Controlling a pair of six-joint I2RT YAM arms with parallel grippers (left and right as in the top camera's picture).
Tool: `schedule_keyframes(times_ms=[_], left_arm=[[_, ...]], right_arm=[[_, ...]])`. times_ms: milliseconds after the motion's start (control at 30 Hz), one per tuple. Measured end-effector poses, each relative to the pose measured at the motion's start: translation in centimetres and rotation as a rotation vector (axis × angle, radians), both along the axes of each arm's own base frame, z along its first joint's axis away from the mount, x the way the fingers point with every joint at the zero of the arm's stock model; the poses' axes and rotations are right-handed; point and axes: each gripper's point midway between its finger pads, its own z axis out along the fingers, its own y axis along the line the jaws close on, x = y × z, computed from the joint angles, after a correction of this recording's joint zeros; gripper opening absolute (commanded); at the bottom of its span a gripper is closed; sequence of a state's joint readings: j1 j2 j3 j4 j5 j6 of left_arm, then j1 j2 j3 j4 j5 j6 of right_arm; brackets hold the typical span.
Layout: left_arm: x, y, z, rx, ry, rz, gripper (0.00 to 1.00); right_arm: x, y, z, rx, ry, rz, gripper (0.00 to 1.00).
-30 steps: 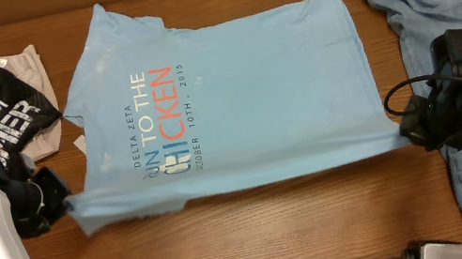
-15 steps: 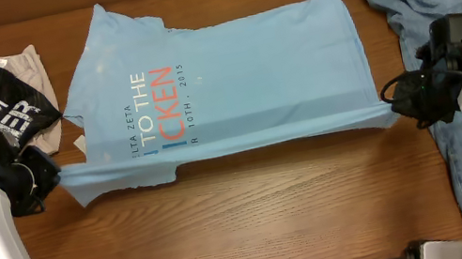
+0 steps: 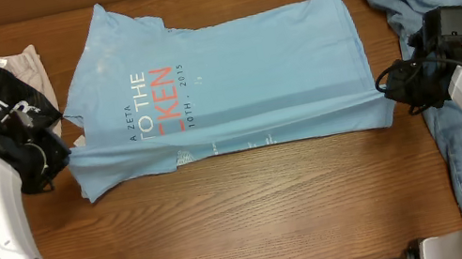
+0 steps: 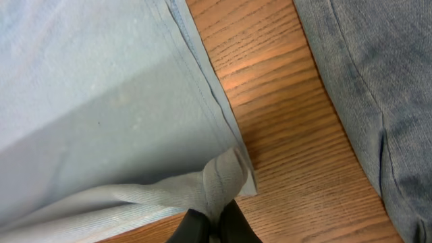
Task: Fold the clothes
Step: 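Fold the bottom hem upward toward the collar with both grippers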
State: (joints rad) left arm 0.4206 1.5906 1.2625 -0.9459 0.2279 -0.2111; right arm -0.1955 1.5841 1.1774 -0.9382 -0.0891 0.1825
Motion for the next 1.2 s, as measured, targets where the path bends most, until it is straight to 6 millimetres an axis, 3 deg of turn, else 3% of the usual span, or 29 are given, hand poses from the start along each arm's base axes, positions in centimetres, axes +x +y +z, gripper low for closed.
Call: schedule_keyframes(times_ms=[167, 367, 567, 767, 1200], left_arm=[[1.2, -1.0, -1.3, -0.003, 0.008, -0.041, 0.04], [2.8, -0.6, -1.2, 0.025, -0.041, -0.041, 0.04], [3.3, 0.2, -1.2, 0.054, -0.055, -0.007, 0.04], [3.3, -0.3, -1.6, 0.053, -0.038, -0.014, 0.04], [4.3, -1.6, -3.9, 0.051, 0.000, -0.051, 0.04]], right_arm=[[0.6, 0.1, 0.2, 0.003, -0.027, 0.012, 0.04], [1.6, 0.2, 0.4, 0.007, -0.069, 0.029, 0.04], [2.8, 0.4, -1.4, 0.018, -0.058, 0.039, 0.04], [3.7, 0.4, -3.6, 0.032, -0.037, 0.043, 0.04], [4.4, 1.2, -3.7, 0.048, -0.059, 0.064, 0.04]])
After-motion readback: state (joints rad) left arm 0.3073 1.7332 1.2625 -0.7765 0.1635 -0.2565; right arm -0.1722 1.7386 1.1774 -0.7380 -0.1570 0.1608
